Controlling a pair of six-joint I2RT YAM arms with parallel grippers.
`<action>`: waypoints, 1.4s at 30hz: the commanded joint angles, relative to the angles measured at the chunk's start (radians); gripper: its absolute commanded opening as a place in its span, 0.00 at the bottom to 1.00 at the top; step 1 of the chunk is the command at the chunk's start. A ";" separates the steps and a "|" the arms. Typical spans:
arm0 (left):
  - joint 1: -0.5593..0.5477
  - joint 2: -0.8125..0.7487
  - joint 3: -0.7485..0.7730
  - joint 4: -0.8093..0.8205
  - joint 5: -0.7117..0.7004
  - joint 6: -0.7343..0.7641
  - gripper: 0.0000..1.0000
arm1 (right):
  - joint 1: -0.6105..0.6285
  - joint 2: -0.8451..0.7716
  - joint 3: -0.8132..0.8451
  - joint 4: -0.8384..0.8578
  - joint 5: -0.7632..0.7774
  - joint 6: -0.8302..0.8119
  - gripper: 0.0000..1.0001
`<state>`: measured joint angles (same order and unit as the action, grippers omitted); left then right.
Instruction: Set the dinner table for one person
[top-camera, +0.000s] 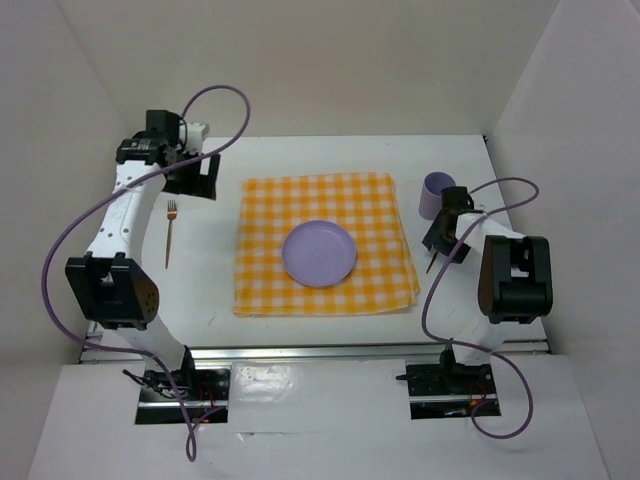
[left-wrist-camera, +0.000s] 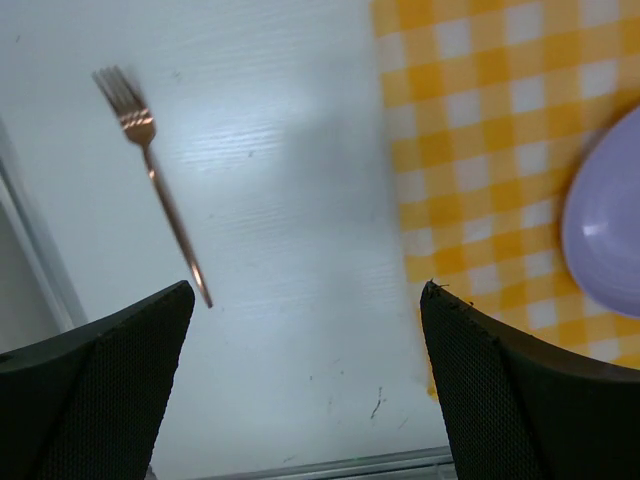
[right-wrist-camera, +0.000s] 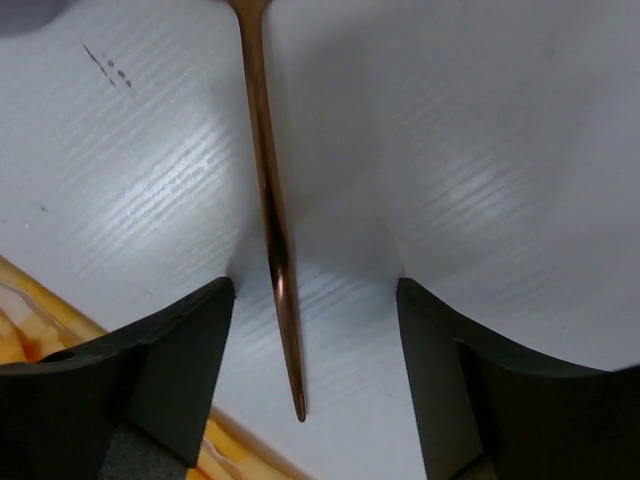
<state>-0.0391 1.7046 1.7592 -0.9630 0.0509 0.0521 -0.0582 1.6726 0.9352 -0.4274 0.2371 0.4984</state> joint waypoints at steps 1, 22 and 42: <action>0.071 -0.046 -0.064 0.030 -0.006 0.028 1.00 | -0.012 0.062 0.005 0.071 0.028 -0.004 0.71; 0.292 -0.095 -0.178 0.032 0.086 0.046 1.00 | -0.111 -0.357 -0.038 0.047 0.232 0.036 0.00; 0.301 -0.088 -0.317 0.078 -0.057 0.065 0.98 | 0.466 -0.064 0.309 -0.059 -0.020 -0.267 0.00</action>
<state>0.2584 1.6390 1.4712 -0.9024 0.0341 0.0853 0.4324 1.5234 1.2243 -0.3729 0.2718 0.2188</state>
